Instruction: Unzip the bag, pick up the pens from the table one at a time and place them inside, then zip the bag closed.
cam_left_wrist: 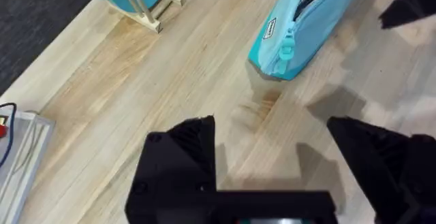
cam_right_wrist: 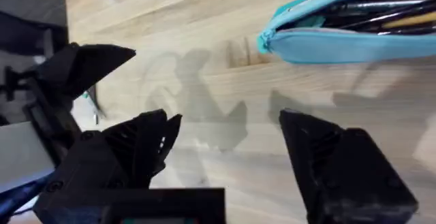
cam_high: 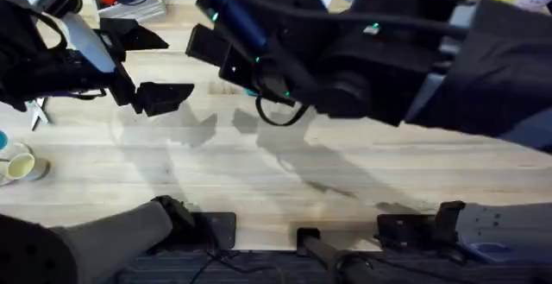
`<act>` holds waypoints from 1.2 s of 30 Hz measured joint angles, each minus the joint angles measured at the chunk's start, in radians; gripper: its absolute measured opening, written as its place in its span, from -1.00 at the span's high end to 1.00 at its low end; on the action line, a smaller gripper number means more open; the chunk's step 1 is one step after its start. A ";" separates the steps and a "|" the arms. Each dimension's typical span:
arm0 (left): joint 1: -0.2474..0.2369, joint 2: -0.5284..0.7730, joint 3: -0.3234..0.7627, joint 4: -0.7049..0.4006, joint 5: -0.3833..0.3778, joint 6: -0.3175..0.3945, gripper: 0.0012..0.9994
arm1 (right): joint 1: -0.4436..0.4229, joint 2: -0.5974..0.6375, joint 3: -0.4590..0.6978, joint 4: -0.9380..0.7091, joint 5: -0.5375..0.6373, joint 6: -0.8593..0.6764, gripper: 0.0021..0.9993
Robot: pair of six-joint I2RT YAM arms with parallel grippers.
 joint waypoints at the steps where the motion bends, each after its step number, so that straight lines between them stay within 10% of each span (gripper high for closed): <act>1: 0.000 0.000 0.000 0.000 0.000 0.000 -0.99 | 0.007 0.004 0.000 0.000 0.020 0.001 -1.00; 36: 0.000 0.000 0.000 0.000 0.000 0.003 -0.99 | 0.028 0.287 0.000 0.274 0.210 0.011 -1.00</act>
